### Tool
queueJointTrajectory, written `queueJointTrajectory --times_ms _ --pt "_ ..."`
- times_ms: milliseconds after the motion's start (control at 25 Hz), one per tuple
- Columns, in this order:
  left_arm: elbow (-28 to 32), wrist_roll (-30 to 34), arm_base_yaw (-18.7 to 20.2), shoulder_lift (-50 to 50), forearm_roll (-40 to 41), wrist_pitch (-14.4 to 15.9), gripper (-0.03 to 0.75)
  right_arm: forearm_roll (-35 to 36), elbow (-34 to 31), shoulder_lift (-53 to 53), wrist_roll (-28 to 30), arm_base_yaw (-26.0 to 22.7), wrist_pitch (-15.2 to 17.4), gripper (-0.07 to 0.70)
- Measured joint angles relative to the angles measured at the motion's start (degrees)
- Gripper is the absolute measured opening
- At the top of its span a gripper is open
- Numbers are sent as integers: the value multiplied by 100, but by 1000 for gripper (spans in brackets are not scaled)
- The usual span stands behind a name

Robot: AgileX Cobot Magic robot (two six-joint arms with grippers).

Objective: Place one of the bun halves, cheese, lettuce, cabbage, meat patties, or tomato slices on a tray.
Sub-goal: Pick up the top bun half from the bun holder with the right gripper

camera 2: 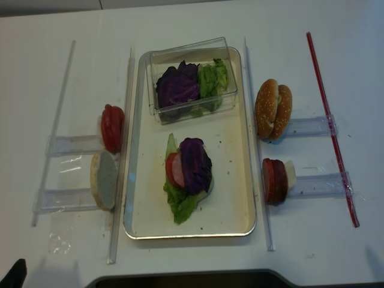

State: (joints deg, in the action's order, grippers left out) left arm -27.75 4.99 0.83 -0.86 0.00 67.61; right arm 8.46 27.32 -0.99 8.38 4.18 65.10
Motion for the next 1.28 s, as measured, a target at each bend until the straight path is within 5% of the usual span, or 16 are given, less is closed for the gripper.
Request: queueJointTrajectory --times_ms 720,1280 --pt "0 0 0 0 0 0 426 -94 0 62 -321 0 0 393" --pt "0 0 0 0 0 0 426 -169 971 2691 -1323 0 -80 445"
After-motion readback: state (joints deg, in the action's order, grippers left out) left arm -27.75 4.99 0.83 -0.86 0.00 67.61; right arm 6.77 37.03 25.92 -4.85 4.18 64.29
